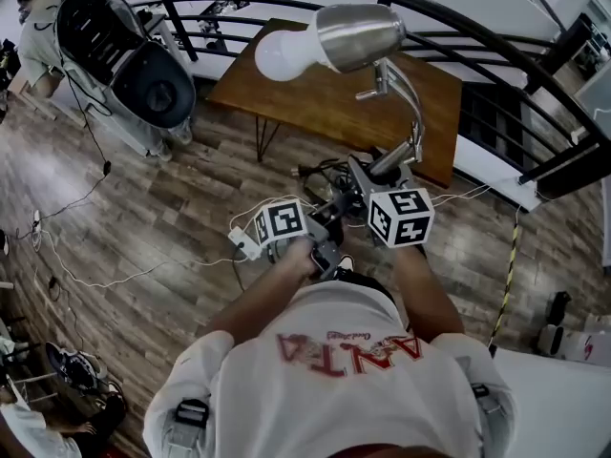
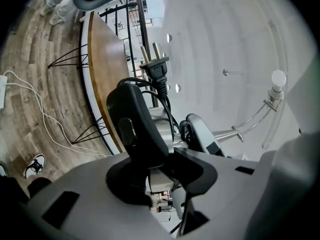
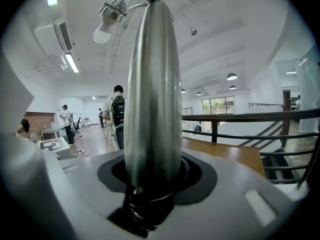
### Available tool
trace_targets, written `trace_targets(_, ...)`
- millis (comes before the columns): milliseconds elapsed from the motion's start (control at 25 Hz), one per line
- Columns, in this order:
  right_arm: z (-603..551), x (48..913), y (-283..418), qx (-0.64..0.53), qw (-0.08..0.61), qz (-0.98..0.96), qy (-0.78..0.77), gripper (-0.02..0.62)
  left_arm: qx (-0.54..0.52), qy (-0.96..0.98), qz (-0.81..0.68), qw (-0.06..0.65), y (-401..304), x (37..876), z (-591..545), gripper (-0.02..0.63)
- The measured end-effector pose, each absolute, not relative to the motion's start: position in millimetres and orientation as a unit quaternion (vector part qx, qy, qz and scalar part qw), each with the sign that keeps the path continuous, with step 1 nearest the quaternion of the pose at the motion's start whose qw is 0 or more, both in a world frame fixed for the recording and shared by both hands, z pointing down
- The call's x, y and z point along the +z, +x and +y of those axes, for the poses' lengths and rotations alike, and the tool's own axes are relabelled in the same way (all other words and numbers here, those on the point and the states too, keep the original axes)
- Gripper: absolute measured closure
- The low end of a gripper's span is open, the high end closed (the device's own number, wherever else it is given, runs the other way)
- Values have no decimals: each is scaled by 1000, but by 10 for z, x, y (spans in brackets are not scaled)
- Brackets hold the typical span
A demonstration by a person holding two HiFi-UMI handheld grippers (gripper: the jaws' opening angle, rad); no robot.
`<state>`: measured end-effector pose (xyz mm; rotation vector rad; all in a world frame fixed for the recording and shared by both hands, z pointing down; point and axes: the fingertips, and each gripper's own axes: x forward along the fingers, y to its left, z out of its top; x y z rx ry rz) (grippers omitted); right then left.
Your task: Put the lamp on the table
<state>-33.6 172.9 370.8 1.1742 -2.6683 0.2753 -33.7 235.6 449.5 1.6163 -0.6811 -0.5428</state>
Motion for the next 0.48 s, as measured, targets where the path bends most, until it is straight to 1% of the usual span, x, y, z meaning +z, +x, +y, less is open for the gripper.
trace_targets(240, 1088, 3614, -77, 93, 101, -912, 386, 408, -240, 698, -306, 602, -73, 4410, 1713, 468)
trace_targets(480, 342, 3708, 280, 101, 105, -913, 381, 408, -240, 689, -311, 609, 288, 4493, 988, 468)
